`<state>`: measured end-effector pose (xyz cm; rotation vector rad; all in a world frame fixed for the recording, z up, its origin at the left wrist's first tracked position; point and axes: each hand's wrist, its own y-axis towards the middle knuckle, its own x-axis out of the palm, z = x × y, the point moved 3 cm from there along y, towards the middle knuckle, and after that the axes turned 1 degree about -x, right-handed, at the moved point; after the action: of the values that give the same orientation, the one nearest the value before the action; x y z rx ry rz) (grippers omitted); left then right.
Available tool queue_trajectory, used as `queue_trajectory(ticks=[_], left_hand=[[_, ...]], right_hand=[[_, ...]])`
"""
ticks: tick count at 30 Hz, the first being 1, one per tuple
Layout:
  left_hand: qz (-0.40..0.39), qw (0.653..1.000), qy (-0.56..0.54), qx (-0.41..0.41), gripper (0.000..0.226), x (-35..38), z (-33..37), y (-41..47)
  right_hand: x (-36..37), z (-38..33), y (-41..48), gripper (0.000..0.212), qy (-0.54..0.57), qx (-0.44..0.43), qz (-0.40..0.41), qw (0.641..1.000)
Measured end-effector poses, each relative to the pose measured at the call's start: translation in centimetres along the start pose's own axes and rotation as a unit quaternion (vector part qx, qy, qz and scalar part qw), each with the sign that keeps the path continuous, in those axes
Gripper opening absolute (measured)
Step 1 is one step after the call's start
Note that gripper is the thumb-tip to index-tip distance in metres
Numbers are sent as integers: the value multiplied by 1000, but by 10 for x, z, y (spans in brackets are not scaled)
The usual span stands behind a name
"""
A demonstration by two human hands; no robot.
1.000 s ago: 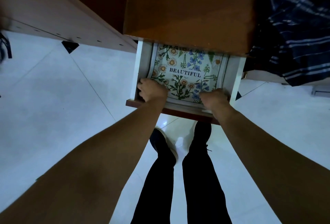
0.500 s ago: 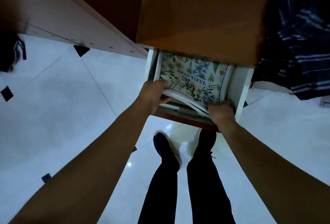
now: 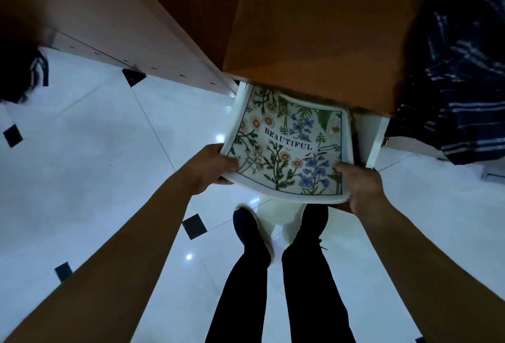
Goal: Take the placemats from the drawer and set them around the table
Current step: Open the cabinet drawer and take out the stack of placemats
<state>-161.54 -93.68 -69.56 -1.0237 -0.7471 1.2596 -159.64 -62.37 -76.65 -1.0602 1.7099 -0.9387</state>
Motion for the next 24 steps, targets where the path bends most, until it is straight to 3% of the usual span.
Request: queue_trajectory(ticks=[6,13,19,24], left_hand=[[20,998,63,8,29,17,-4,-28],[78,991,52,91,26,27,1,-109],[5,995,-7,95,31,4,34,-212],[-23,988,-4,153,47,-11,66,-311]], right_hand=[[-24,-4,-55,17,-69,-86,22,994],[-62,-14,-152,17,-112,-173,53,977],[-113,-50,-271,7,-103,-277,53,954],[-147,-80,-371,8,-52,-347,44,935]])
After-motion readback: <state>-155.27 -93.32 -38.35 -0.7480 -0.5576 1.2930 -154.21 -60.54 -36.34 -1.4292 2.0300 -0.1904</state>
